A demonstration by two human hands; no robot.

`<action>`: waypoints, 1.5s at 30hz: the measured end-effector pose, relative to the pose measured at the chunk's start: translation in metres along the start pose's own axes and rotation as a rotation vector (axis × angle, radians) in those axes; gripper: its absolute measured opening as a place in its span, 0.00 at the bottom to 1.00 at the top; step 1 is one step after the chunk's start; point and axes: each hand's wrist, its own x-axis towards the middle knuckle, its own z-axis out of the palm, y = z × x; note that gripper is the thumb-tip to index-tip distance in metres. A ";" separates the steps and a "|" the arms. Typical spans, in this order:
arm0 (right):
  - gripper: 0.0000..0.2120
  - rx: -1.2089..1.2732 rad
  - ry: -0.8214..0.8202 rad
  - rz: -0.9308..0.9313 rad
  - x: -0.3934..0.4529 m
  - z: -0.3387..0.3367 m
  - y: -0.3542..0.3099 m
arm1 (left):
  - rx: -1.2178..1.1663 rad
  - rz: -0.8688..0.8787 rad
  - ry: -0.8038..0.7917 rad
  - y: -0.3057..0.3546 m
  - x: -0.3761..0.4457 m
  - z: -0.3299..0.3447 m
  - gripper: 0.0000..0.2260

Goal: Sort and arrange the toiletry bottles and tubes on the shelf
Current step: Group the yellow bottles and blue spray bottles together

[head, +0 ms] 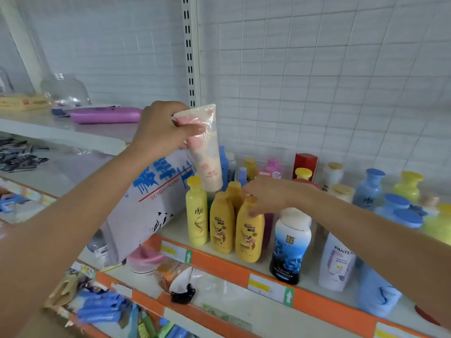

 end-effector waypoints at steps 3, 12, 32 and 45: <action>0.13 0.005 -0.036 0.052 0.005 0.009 -0.002 | -0.089 0.001 -0.079 -0.006 0.003 0.002 0.07; 0.18 0.151 0.093 0.181 -0.005 0.002 0.000 | -0.194 0.090 -0.204 -0.005 0.018 0.023 0.08; 0.11 0.756 0.831 0.694 -0.336 0.013 0.086 | -0.446 0.621 -0.565 0.248 -0.095 0.235 0.09; 0.12 0.878 0.829 1.149 -0.583 0.143 0.168 | -0.323 0.865 -0.872 0.372 -0.228 0.446 0.05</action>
